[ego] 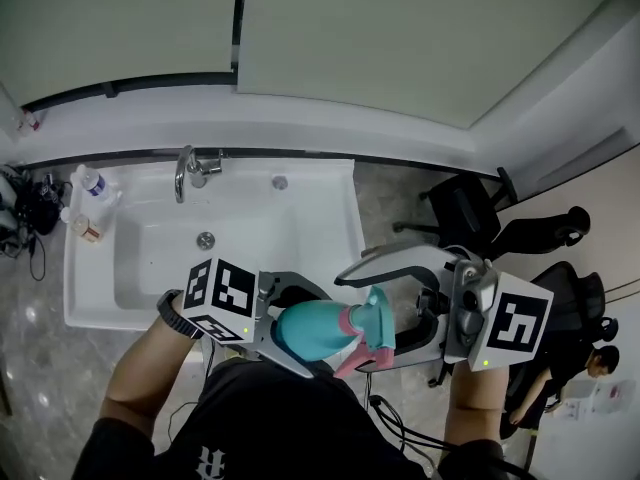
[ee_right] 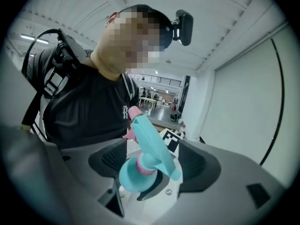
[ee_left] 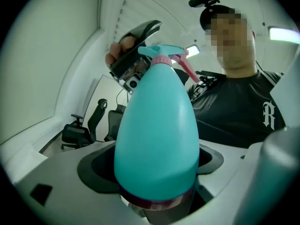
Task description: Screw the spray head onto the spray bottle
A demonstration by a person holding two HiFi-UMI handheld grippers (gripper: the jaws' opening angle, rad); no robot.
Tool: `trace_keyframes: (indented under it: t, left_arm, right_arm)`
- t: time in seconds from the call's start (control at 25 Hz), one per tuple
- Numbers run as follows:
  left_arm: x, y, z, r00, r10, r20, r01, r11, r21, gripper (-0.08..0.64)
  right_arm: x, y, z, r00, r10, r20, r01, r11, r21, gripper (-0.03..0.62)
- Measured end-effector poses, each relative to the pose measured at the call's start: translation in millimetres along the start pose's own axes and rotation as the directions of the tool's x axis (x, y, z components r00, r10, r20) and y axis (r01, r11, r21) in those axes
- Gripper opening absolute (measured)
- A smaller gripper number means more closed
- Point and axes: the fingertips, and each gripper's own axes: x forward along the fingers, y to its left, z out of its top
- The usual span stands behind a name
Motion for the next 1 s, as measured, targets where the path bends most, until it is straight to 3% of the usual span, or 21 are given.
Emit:
trace_keyframes:
  t: [0.24, 0.32, 0.44, 0.6, 0.76, 1.0]
  left_arm:
    - [2, 2, -18, 0.995, 0.020, -0.101, -0.019, 1.000, 0.010, 0.437]
    - [0, 4, -17, 0.996, 0.019, -0.089, -0.018, 1.000, 0.012, 0.437]
    - [-7, 11, -14, 0.995, 0.075, -0.068, -0.073, 0.997, 0.028, 0.437]
    - [-17, 19, -7, 0.990, 0.140, -0.014, -0.140, 0.990, 0.020, 0.437]
    - [-22, 21, -7, 0.989, 0.148, 0.001, -0.148, 0.989, -0.008, 0.437]
    - [-22, 7, -17, 0.995, 0.104, -0.002, -0.104, 0.994, -0.019, 0.437]
  right_arm:
    - [3, 10, -23, 0.979, 0.095, -0.179, -0.113, 0.989, -0.091, 0.295]
    - [4, 10, -23, 0.976, 0.113, -0.188, -0.129, 0.989, -0.071, 0.222]
    - [1, 9, -27, 0.976, 0.073, -0.206, -0.085, 0.995, -0.049, 0.219]
    - [-7, -2, -29, 0.985, -0.029, -0.169, 0.036, 0.999, 0.036, 0.219]
    - [-4, -13, -28, 0.987, -0.095, -0.132, 0.111, 0.987, 0.118, 0.219]
    - [8, -6, -25, 0.986, -0.104, -0.129, 0.123, 0.982, 0.145, 0.219]
